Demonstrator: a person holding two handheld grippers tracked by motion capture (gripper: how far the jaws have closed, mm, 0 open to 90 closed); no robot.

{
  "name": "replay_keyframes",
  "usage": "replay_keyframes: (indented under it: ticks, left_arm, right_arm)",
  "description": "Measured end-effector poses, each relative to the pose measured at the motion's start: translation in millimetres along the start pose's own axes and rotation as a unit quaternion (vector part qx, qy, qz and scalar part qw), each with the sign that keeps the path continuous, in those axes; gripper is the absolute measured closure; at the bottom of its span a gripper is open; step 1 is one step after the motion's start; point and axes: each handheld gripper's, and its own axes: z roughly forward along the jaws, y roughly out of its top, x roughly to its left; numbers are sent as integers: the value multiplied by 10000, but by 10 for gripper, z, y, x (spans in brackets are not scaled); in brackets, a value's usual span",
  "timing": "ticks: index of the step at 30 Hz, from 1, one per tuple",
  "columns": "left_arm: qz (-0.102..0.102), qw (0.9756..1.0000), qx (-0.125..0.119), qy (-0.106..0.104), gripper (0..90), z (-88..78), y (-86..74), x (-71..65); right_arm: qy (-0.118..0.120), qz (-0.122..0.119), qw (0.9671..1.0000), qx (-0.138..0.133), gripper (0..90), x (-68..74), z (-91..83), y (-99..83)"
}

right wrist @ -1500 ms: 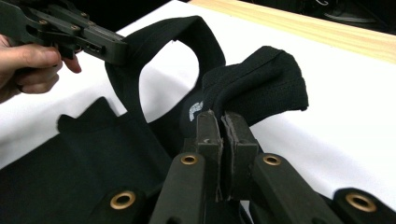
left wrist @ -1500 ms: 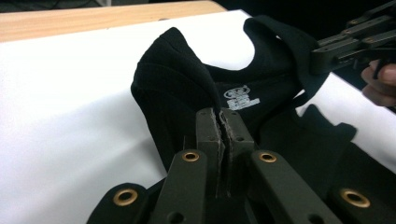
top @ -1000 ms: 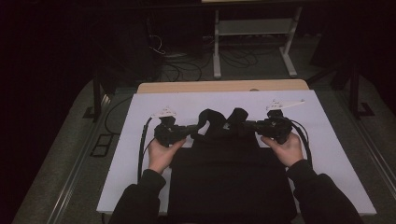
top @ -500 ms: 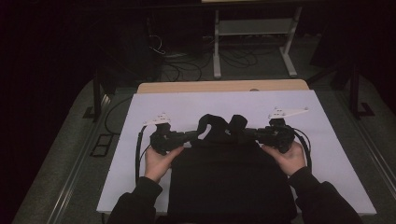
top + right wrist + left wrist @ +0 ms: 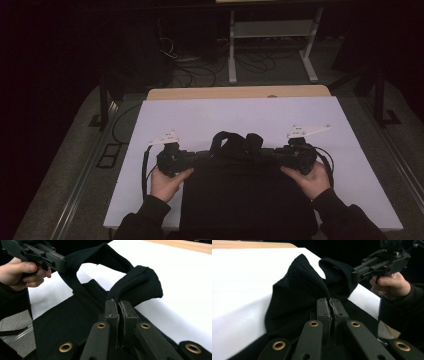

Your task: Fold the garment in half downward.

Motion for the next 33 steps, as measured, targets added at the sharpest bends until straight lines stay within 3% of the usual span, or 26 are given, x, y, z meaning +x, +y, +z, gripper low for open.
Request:
replay_keyframes:
  ticks: [15,23,33]
  left_arm:
    - [153,9995,223,-175,860,-30,-128,-178]
    - [206,9991,322,-189,859,-40,-190,-211]
    - [275,9974,643,-182,859,-5,-296,-232]
  right_arm:
    - [96,-34,9998,173,847,101,-90,-165]
    - [110,-33,9995,309,846,135,-114,-259]
    - [105,-16,9985,533,845,168,-100,-373]
